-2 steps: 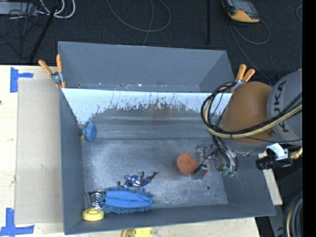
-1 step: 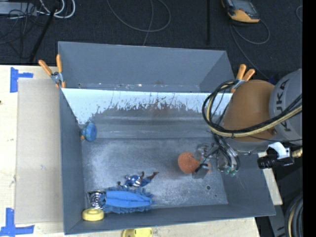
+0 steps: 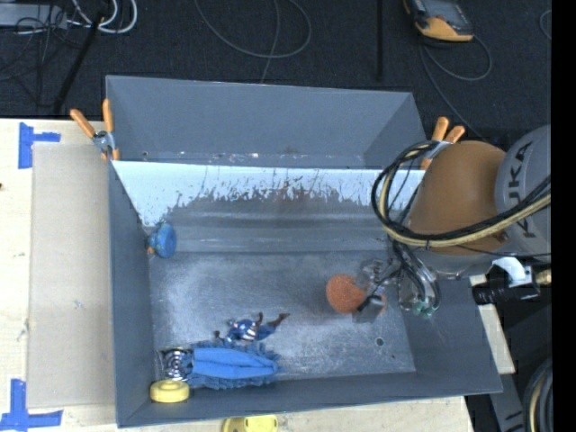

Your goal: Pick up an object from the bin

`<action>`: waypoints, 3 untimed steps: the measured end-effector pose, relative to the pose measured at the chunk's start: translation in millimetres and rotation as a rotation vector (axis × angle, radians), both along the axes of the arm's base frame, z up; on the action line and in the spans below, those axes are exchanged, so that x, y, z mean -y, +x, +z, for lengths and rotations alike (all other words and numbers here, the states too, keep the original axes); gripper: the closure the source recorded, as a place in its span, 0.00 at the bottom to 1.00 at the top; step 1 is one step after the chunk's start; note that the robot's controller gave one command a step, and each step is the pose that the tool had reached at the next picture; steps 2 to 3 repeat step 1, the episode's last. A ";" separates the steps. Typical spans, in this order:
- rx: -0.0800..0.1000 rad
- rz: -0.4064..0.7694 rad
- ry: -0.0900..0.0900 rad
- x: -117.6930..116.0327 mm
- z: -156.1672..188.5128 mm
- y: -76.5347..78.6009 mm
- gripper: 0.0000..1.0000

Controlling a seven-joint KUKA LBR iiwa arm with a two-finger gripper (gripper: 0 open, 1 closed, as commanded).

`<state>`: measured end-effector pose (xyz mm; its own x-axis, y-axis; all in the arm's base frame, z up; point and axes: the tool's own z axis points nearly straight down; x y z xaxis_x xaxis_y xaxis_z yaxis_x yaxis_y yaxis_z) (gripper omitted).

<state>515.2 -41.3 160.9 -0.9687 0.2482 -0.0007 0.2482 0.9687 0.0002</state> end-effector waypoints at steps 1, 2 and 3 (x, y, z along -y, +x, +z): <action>0.001 0.001 0.000 0.1 6.3 0.5 1.00; 0.001 0.001 0.000 0.1 6.3 0.5 1.00; 0.001 0.001 0.000 0.1 6.3 0.5 1.00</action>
Offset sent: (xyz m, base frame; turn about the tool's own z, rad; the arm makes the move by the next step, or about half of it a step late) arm 0.0001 0.0000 0.0234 0.0000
